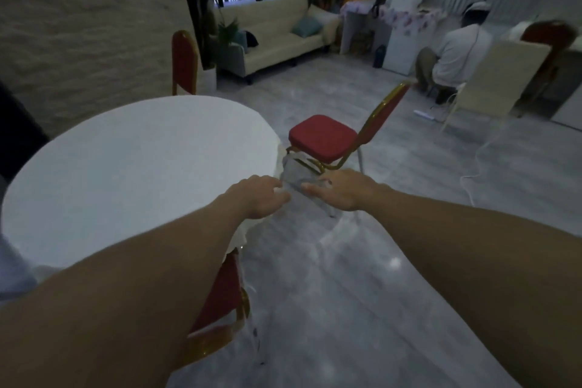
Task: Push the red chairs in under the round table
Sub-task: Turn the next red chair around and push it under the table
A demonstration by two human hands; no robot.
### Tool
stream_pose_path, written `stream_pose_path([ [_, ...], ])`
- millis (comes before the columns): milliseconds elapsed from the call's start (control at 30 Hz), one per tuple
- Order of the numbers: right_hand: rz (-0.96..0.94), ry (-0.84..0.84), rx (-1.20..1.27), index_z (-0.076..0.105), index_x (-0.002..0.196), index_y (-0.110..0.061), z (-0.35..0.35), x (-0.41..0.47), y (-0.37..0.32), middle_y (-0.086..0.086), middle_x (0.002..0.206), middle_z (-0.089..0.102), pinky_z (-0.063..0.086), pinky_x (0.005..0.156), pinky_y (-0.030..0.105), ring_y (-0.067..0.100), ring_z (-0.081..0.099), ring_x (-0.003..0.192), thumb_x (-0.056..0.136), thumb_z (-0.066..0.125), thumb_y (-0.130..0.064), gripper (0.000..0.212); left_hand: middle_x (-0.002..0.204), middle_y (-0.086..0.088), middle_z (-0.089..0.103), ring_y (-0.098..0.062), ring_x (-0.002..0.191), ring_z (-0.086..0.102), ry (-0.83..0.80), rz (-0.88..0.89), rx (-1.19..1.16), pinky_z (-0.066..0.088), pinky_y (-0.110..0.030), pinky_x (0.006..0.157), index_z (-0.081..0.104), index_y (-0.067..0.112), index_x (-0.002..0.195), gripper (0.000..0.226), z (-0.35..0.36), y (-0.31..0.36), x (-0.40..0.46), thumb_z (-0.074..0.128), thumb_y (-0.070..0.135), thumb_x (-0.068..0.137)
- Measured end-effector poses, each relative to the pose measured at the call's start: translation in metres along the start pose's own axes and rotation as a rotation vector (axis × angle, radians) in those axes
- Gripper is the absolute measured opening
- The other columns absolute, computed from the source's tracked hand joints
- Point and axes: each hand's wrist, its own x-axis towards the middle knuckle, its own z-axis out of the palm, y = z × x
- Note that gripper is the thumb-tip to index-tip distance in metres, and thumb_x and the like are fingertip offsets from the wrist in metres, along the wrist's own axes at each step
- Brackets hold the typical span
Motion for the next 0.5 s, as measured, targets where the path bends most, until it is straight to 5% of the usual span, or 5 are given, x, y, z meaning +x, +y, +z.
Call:
stream_pose_path([
  [333, 0.044, 0.048, 0.006, 0.059, 0.143, -0.018, -0.062, 0.076, 0.111, 0.009, 0.149, 0.059, 0.047, 0.107, 0.048, 0.031, 0.057, 0.130, 0.089, 0.033, -0.091, 0.094, 0.158, -0.010, 0.049, -0.032, 0.139, 0.050, -0.054, 0.081, 0.036, 0.039, -0.044, 0.111, 0.046, 0.020, 0.153, 0.064, -0.021, 0.071, 0.128, 0.044, 0.058, 0.102],
  [500, 0.095, 0.060, 0.039, 0.057, 0.144, -0.024, -0.102, 0.117, 0.161, 0.010, 0.153, 0.055, 0.045, 0.109, 0.048, 0.031, 0.053, 0.134, 0.088, 0.036, -0.091, 0.089, 0.140, -0.011, 0.063, -0.031, 0.124, 0.059, -0.081, 0.140, 0.034, 0.044, -0.035, 0.098, 0.060, 0.021, 0.139, 0.055, -0.052, 0.111, 0.204, 0.048, 0.056, 0.098],
])
